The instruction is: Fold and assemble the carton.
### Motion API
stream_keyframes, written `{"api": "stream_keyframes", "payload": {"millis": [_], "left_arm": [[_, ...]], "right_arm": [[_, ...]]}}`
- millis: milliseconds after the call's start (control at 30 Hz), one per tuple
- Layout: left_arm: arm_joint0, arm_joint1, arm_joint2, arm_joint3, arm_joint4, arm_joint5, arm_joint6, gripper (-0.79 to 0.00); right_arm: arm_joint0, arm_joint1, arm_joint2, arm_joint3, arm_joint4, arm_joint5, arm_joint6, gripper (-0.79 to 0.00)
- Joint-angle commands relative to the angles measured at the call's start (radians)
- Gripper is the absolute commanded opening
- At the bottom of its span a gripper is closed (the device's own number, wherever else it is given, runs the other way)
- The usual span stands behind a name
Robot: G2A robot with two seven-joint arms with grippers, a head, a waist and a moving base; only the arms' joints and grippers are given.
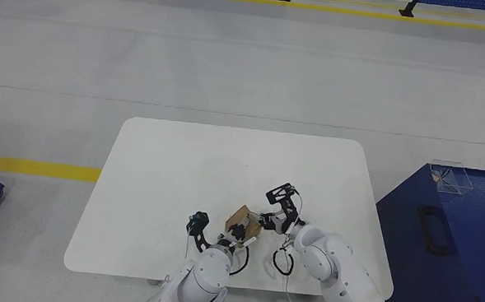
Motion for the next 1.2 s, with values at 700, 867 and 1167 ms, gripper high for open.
{"api": "stream_keyframes", "payload": {"millis": [700, 867, 1167], "left_arm": [[0.173, 0.029, -0.048, -0.172, 0.120, -0.252, 0.078, 0.000], [0.158, 0.046, -0.044, -0.141, 0.310, -0.457, 0.099, 0.000], [0.091, 0.090, 0.007, 0.061, 1.013, -0.731, 0.237, 0.000]], "right_arm": [[-0.002, 0.001, 0.037, -0.053, -0.027, 0.095, 0.025, 0.000], [-0.015, 0.005, 0.084, -0.062, -0.014, 0.123, 0.006, 0.000], [-0.022, 0.010, 0.138, -0.048, 0.038, 0.131, 0.007, 0.000]]}}
